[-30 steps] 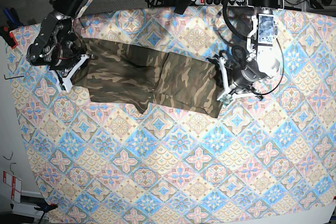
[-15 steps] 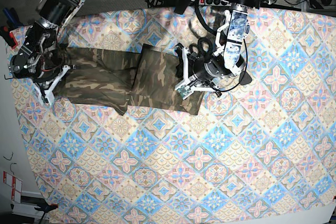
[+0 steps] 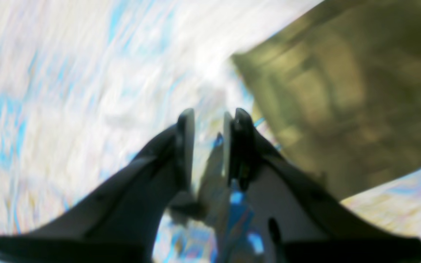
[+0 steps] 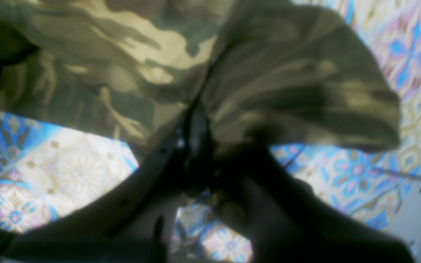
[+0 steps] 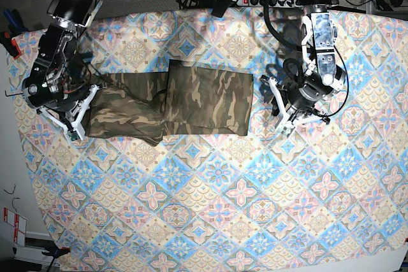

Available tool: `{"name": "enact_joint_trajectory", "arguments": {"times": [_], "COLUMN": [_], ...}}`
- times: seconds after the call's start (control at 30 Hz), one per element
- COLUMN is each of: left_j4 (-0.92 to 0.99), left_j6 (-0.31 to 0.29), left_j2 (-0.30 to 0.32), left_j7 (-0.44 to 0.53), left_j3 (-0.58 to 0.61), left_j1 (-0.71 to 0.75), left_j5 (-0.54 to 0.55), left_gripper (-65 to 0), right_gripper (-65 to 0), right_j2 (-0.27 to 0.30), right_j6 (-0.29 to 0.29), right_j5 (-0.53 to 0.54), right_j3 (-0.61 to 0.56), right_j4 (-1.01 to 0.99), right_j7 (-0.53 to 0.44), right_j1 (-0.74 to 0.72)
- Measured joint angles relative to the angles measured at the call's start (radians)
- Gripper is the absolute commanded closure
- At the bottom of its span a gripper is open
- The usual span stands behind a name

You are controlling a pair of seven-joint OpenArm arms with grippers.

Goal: Fold the T-shirt properly
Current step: 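Grasp both ends of the folded strip with both grippers, then lift the strip's end with the right gripper and fold it toward the left gripper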

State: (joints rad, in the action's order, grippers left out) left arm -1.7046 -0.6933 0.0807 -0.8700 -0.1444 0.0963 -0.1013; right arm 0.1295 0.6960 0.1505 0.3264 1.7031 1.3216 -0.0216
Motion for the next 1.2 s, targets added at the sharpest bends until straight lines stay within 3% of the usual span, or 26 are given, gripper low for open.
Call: {"name": "enact_joint_trajectory", "arguments": {"times": [0.2, 0.37, 0.47, 0.73, 1.03, 1.2], "left_j4": [0.132, 0.265, 0.291, 0.292, 0.295, 0.297], "left_j6": [-0.01, -0.006, -0.002, -0.001, -0.003, -0.003], "left_j2": [0.019, 0.01, -0.017, -0.023, -0.134, -0.148], "left_j7": [0.007, 0.116, 0.126, 0.125, 0.119, 0.127], "left_j3": [-0.018, -0.019, -0.019, 0.172, 0.194, 0.192], "left_j1": [0.011, -0.014, -0.028, -0.056, -0.095, -0.109], "left_j5": [0.011, 0.013, 0.005, 0.003, -0.003, 0.011], "left_gripper": [-11.8, -11.8, -11.8, -11.8, -11.8, -12.1], "right_gripper": [-3.0, -3.0, -3.1, -3.3, -3.3, -3.3], "right_j2": [0.005, 0.032, 0.032, 0.073, 0.076, 0.071], "right_j6": [0.0, 0.002, 0.003, 0.0, 0.0, 0.0], "right_j5": [-0.008, 0.004, 0.006, -0.007, 0.003, 0.008], "right_j3": [-0.122, -0.258, -0.306, -0.546, -0.801, -0.958], "right_j4": [0.089, 0.161, 0.162, 0.196, 0.203, 0.198], "right_j7": [0.038, 0.031, 0.053, 0.068, 0.071, 0.06], "right_j1": [0.025, 0.016, 0.022, -0.019, -0.092, -0.119]}}
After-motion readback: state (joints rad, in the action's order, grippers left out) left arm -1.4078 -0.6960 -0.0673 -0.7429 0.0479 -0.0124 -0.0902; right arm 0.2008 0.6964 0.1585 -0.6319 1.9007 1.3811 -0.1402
